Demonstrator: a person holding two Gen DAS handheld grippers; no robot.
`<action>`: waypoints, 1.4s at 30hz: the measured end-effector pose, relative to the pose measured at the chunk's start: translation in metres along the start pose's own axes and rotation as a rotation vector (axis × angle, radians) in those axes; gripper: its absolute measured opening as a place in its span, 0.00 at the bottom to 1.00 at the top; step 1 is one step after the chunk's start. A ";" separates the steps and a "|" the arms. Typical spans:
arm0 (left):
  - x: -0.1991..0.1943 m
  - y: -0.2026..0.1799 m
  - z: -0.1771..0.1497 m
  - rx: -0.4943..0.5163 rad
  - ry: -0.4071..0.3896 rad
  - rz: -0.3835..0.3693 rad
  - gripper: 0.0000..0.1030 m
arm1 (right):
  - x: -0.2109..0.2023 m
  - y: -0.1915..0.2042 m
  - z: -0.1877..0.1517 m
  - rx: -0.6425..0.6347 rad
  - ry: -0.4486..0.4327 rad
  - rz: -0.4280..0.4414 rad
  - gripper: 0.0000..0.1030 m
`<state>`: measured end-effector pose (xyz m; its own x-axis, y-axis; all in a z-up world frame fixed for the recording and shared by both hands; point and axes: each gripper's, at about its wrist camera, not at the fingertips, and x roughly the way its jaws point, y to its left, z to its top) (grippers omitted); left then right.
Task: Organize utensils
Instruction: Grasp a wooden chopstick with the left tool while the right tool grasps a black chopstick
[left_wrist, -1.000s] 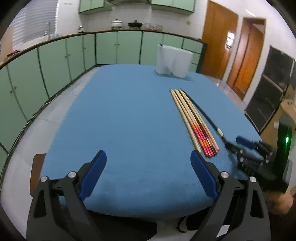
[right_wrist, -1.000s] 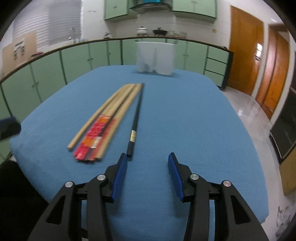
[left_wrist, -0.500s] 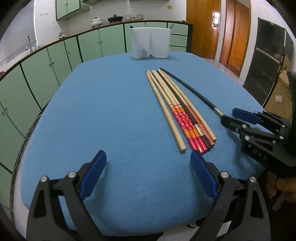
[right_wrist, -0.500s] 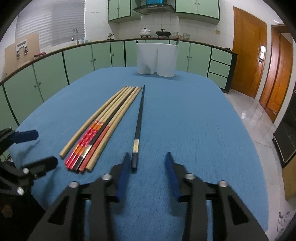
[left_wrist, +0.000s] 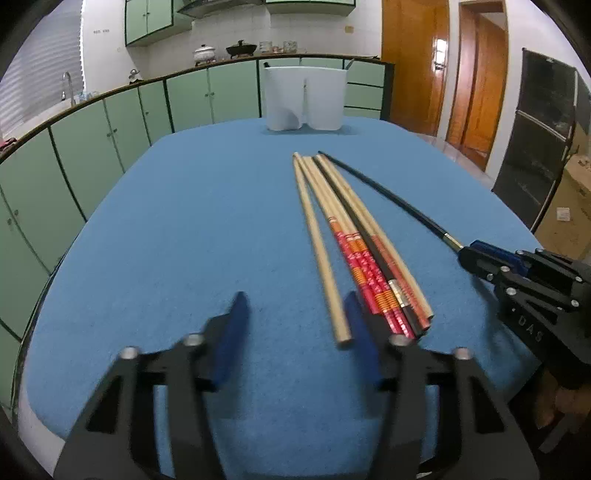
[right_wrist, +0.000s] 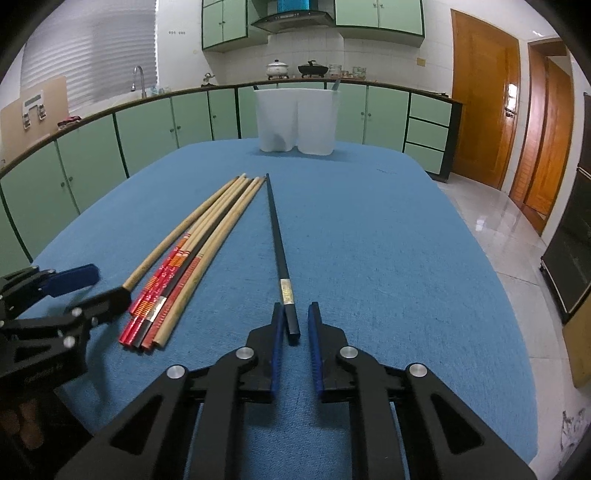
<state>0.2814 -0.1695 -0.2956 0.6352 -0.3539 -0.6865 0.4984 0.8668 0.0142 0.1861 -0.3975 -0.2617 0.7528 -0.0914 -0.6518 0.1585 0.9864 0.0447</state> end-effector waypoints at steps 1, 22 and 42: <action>0.000 -0.001 0.000 0.001 -0.003 -0.011 0.31 | 0.000 0.000 0.001 0.001 0.000 0.001 0.13; -0.009 0.032 -0.007 -0.079 -0.010 0.079 0.46 | 0.000 0.001 0.001 -0.004 -0.037 -0.088 0.35; -0.032 0.032 0.009 -0.146 -0.053 0.066 0.06 | -0.026 0.014 0.004 0.037 -0.033 -0.078 0.07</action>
<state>0.2823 -0.1334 -0.2668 0.6960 -0.3097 -0.6479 0.3664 0.9291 -0.0505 0.1712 -0.3821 -0.2409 0.7578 -0.1731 -0.6291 0.2404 0.9704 0.0226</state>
